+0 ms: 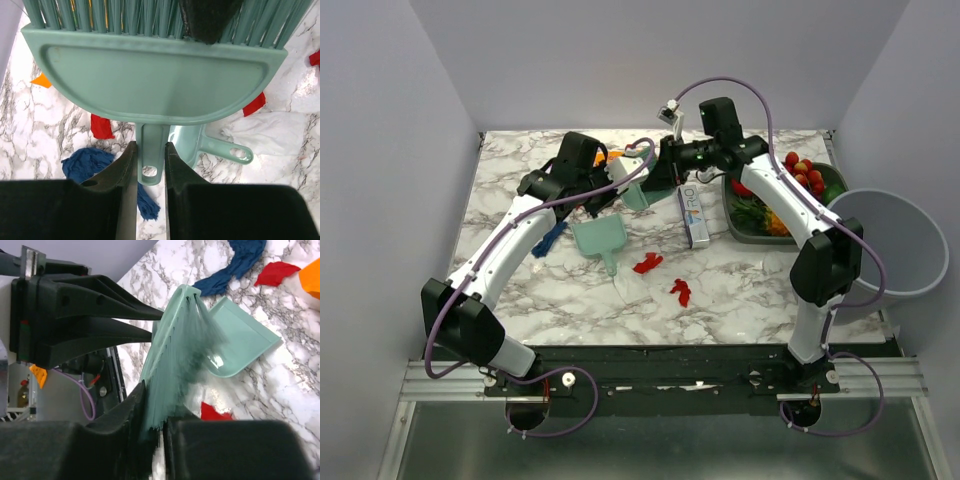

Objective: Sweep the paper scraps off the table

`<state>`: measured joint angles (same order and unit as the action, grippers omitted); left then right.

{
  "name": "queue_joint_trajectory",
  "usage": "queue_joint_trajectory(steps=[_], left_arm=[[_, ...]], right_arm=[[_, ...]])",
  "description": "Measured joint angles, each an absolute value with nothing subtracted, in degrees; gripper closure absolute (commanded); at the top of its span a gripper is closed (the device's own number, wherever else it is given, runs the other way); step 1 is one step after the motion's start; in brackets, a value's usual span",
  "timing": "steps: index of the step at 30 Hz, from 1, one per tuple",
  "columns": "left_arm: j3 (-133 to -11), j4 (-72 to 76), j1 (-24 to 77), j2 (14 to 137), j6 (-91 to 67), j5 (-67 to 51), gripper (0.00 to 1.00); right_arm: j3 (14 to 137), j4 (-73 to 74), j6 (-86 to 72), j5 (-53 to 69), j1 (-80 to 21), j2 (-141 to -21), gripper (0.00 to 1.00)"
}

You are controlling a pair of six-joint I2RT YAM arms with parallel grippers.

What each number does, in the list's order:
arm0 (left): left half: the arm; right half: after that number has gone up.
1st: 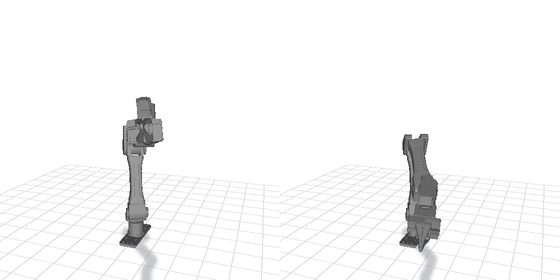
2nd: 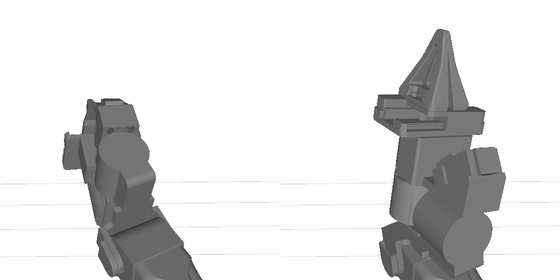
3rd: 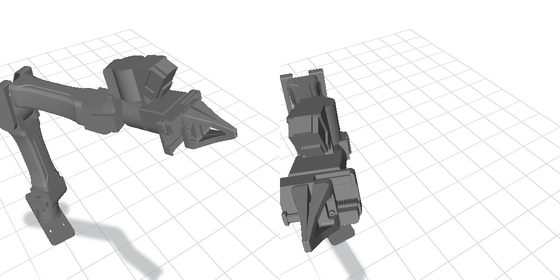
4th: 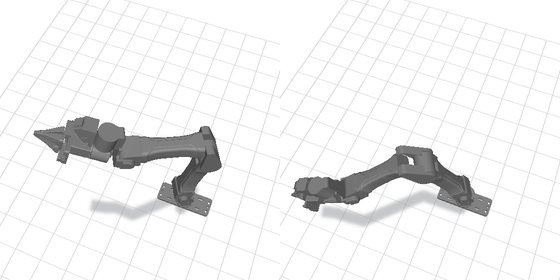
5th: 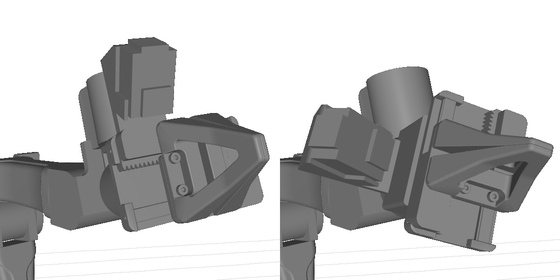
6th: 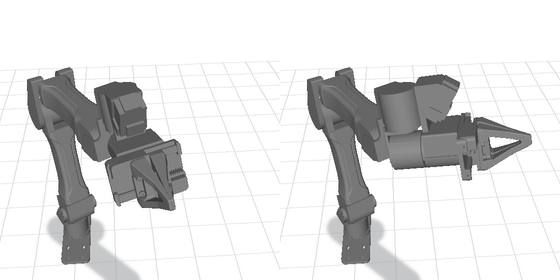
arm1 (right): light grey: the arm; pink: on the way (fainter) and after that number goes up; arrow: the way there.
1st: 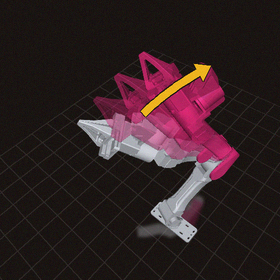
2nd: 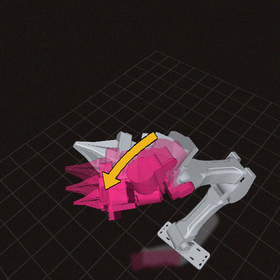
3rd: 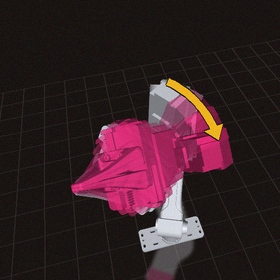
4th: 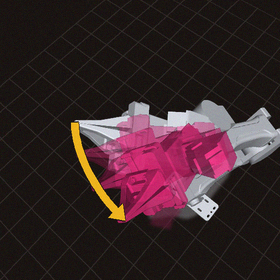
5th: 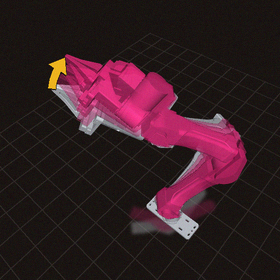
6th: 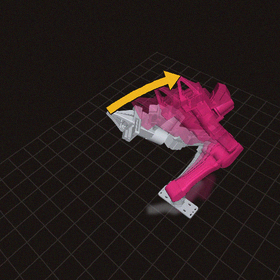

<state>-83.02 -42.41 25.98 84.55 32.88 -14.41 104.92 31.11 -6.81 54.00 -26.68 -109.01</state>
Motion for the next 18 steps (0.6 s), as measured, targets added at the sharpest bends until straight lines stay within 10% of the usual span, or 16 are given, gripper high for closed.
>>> queue_joint_trajectory(steps=[2, 9, 18], left_arm=[[-83.02, -42.35, 25.98, 84.53, 32.34, -14.55, 0.64], [-83.02, -39.48, 25.28, 83.07, 24.38, -15.51, 0.08], [-80.75, -19.51, 5.69, 81.97, -10.85, -40.88, 0.01]], right_arm=[[104.95, 30.76, -6.9, 55.0, -26.68, -109.1, 0.99], [104.16, 27.81, -8.88, 58.52, -24.36, -108.71, 0.99], [102.19, 21.12, -17.26, 70.54, -15.42, -107.33, 0.99]])
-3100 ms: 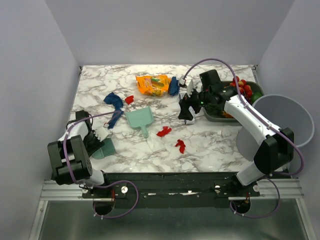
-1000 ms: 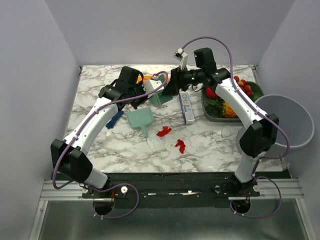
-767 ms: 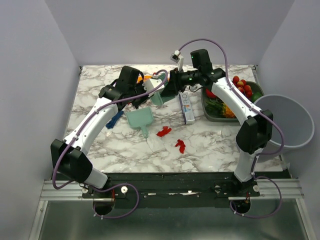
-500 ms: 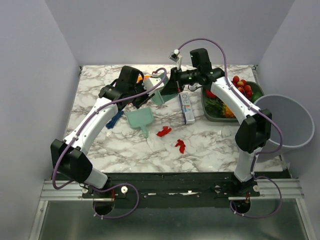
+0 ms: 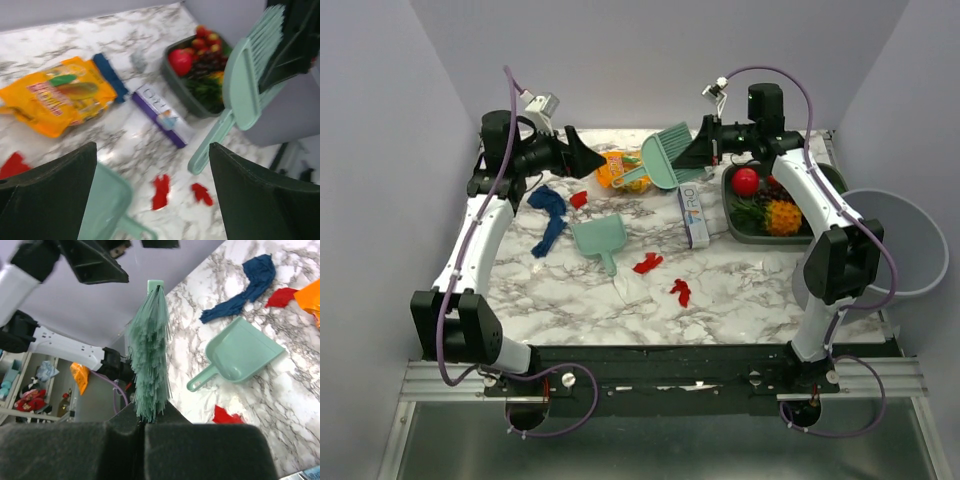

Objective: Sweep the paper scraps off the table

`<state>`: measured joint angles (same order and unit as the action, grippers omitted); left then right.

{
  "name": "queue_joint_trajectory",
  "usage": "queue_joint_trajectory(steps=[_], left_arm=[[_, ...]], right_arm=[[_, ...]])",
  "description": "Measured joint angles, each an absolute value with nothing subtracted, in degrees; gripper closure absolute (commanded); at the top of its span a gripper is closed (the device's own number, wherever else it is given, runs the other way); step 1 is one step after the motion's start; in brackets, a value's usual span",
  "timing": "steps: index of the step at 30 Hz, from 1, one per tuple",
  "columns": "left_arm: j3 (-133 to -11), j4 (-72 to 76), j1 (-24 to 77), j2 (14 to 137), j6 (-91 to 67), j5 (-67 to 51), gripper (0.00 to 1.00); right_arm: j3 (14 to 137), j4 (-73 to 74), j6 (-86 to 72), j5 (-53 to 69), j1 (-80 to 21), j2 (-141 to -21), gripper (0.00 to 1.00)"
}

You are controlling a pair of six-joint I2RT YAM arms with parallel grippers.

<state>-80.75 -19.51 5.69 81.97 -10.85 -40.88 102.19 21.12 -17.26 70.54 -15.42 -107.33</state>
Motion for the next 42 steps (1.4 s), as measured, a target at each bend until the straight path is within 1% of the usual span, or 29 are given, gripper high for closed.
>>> queue_joint_trajectory(steps=[2, 5, 11, 18, 23, 27, 30, 31, 33, 36, 37, 39, 40, 41, 42], left_arm=[[-75.81, -6.48, 3.66, 82.98, -23.83, -47.9, 0.01], [-69.8, 9.96, 4.14, 85.76, -39.81, -55.75, 0.03], [-68.53, 25.74, 4.67, 91.31, -55.61, -63.51, 0.07], [-68.55, 34.13, 4.91, 91.33, -61.87, -66.48, 0.09], [-68.58, 38.2, 6.22, 91.55, -64.01, -67.99, 0.14], [-69.01, 39.4, 7.27, 92.51, -64.77, -68.9, 0.18], [-69.54, 39.55, 7.66, 93.12, -64.9, -69.17, 0.25], [-69.78, 39.68, 7.68, 93.27, -64.88, -69.21, 0.29], [-70.13, 39.79, 7.68, 93.47, -64.93, -69.25, 0.33], [-70.78, 40.01, 7.68, 93.84, -64.99, -69.34, 0.43], [-70.83, 40.18, 7.66, 93.89, -64.99, -69.36, 0.49], [-70.83, 40.25, 7.7, 94.02, -65.08, -69.54, 0.57], [-70.83, 40.29, 7.73, 94.08, -64.88, -69.65, 0.65], [-70.85, 40.32, 7.75, 94.17, -64.79, -69.73, 0.71], [-70.85, 40.27, 7.75, 94.21, -64.82, -69.76, 0.76]], right_arm=[[102.0, 19.14, -19.03, 72.23, -15.25, -107.2, 0.99], [102.0, 16.93, -21.04, 73.97, -15.31, -107.18, 0.99], [102.13, 14.61, -23.44, 75.09, -15.49, -107.18, 0.99], [104.71, 13.23, -24.86, 74.87, -15.46, -107.26, 0.99], [109.06, 11.94, -25.52, 74.39, -15.46, -108.49, 0.99], [109.8, 11.4, -25.74, 74.17, -15.46, -109.19, 0.99], [109.78, 11.38, -26.11, 74.0, -15.46, -109.62, 0.99], [109.78, 11.38, -26.15, 73.91, -15.46, -109.73, 0.99], [109.78, 11.31, -26.22, 73.69, -15.46, -109.84, 0.99], [109.78, 11.14, -26.5, 73.25, -15.46, -109.86, 0.99], [109.78, 11.14, -26.55, 73.12, -15.46, -109.86, 0.99], [109.78, 11.11, -26.57, 72.88, -15.46, -109.91, 0.99], [109.78, 11.09, -26.57, 72.73, -15.46, -109.95, 0.99], [109.78, 11.07, -26.61, 72.71, -15.46, -109.97, 0.99], [109.78, 11.09, -26.68, 72.66, -15.46, -110.0, 0.95]])
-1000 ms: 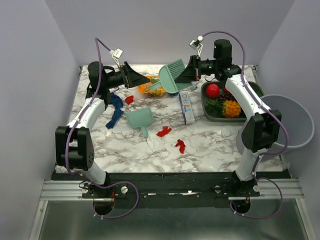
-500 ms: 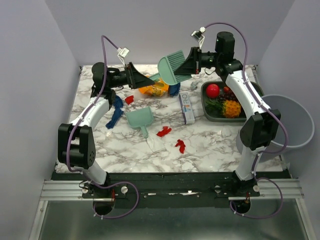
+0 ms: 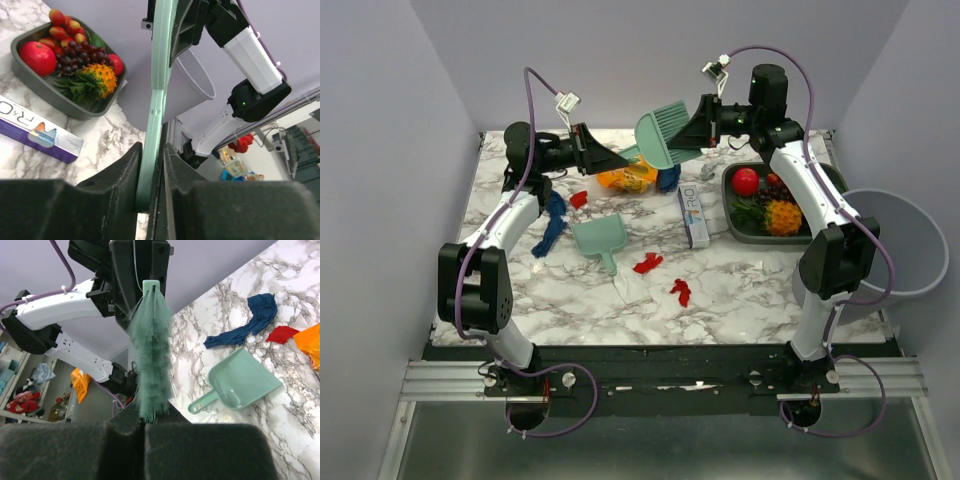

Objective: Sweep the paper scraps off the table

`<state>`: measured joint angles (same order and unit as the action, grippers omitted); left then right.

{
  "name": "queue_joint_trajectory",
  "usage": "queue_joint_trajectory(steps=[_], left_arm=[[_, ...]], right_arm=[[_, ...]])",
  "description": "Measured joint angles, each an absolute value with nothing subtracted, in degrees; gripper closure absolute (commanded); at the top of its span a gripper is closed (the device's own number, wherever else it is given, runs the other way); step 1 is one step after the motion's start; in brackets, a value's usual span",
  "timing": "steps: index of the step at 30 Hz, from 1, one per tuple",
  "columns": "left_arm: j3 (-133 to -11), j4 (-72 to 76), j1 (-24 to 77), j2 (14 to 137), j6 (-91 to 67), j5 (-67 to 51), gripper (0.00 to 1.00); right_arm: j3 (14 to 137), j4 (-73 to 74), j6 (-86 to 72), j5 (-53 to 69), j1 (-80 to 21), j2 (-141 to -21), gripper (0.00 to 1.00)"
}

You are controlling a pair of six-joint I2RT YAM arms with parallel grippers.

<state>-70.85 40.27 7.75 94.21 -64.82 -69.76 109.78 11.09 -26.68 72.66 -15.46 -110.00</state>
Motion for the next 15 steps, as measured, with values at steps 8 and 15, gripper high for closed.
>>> queue_joint_trajectory(steps=[8, 15], left_arm=[[-72.51, 37.34, 7.81, 94.65, -60.95, -70.89, 0.99], [-84.84, -0.16, 7.57, 94.89, -26.72, -71.11, 1.0]], right_arm=[[109.1, 12.16, -24.56, 71.16, -15.27, -109.97, 0.29], [114.02, 25.26, -5.17, 68.25, -13.52, -109.56, 0.24]])
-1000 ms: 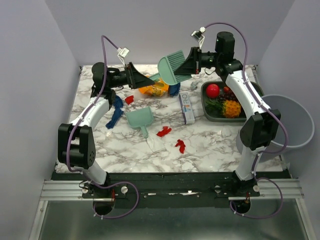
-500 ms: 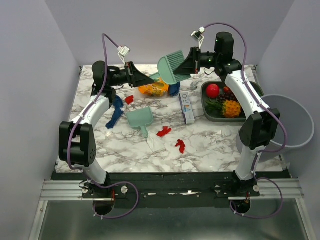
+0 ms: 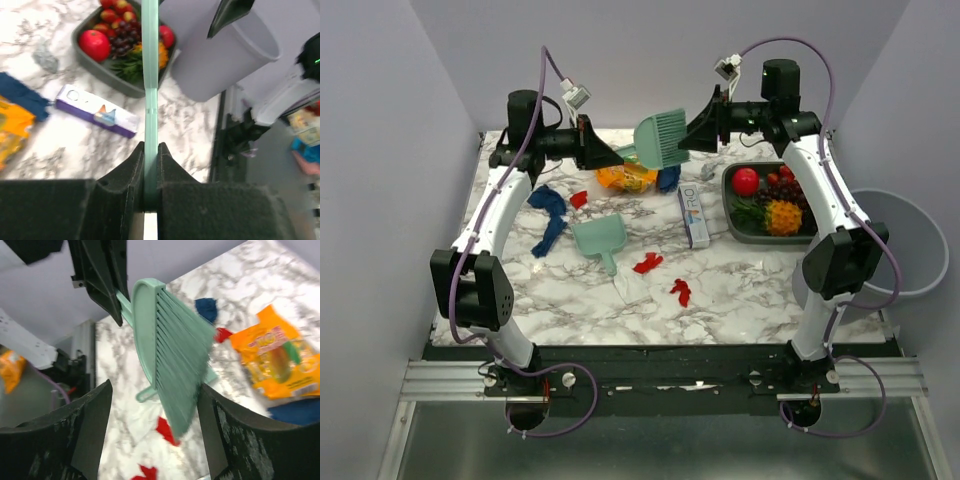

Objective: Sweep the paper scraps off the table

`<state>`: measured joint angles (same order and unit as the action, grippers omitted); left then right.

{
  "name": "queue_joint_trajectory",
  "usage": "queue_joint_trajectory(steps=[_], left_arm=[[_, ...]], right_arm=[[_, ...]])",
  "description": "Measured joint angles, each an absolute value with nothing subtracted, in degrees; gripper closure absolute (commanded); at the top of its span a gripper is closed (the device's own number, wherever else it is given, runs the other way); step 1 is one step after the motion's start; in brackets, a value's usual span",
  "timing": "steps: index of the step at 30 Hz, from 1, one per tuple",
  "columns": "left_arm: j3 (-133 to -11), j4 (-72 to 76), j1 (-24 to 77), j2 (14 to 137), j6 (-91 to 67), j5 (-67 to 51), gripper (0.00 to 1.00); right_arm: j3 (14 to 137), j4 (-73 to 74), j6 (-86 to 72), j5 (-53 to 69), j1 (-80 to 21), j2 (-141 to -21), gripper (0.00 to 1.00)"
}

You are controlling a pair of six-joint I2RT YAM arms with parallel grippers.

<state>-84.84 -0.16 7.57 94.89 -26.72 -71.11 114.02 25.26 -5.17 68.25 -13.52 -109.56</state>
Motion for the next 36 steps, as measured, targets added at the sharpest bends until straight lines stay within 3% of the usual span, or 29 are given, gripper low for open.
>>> queue_joint_trajectory(steps=[5, 11, 18, 29, 36], left_arm=[[-100.66, -40.88, 8.25, 97.36, 12.73, -62.7, 1.0], [-100.99, -64.2, 10.63, 97.62, 37.54, -52.75, 1.0], [-101.03, -72.27, 14.33, 97.6, 44.97, -48.93, 1.0], [-101.93, -70.74, 16.91, 96.49, 44.86, -46.92, 1.0], [-103.2, -67.0, 16.91, 95.39, 41.71, -47.13, 1.0]], right_arm=[[117.67, 35.53, 11.94, 64.38, -12.93, -107.33, 0.24], [116.27, 43.79, 29.32, 59.51, -15.29, -104.16, 0.21], [113.3, 50.0, 40.27, 56.82, -21.1, -102.91, 0.2], [112.9, 57.49, 47.0, 56.62, -24.64, -105.14, 0.26], [111.87, 59.33, 47.62, 56.6, -24.69, -106.41, 0.39]])
